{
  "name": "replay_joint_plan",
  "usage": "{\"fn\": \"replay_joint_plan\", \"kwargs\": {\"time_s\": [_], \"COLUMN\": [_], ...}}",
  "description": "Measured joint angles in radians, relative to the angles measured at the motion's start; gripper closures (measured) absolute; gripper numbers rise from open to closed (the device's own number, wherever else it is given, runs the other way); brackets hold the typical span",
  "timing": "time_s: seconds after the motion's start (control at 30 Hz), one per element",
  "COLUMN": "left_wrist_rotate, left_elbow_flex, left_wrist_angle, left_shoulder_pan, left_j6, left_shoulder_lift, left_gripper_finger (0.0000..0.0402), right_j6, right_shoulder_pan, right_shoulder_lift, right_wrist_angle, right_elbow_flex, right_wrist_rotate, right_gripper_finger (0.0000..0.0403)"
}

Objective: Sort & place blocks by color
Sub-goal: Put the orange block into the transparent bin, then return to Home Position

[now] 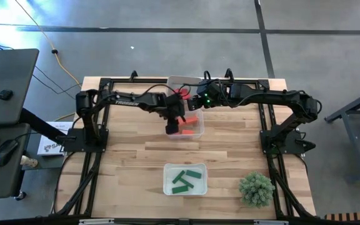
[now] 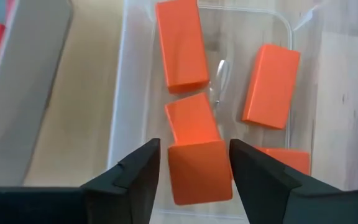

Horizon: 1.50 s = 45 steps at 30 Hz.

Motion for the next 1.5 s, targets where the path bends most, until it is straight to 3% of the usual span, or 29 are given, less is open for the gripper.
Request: {"fn": "replay_joint_plan", "kwargs": {"time_s": [0.4,0.8,1.33,1.5], "left_wrist_rotate": [-0.017,-0.006,-0.006,-0.007], "left_elbow_flex": [0.095,0.095,0.092,0.017], "left_wrist_angle": [-0.174,-0.252,-0.326,-0.293], "left_shoulder_pan": [0.002,0.007,0.007,0.007], "left_j6": [0.016,0.014,-0.072,-0.132], "left_shoulder_lift": [-0.007,-0.120,-0.440,-0.598], "left_gripper_finger": [0.0218,0.0218,0.0218,0.0218], "right_j6": [-0.011,-0.051,-0.052,-0.053], "right_shoulder_pan": [0.000,0.000,0.000,0.000], "right_shoulder_lift": [0.000,0.000,0.000,0.000], "right_wrist_angle": [0.000,0.000,0.000,0.004], "right_elbow_flex": [0.000,0.000,0.000,0.000], "right_wrist_rotate": [-0.001,-0.002,-0.002,-0.002], "right_gripper_finger": [0.0247,0.0247,0.0247,0.0247]}}
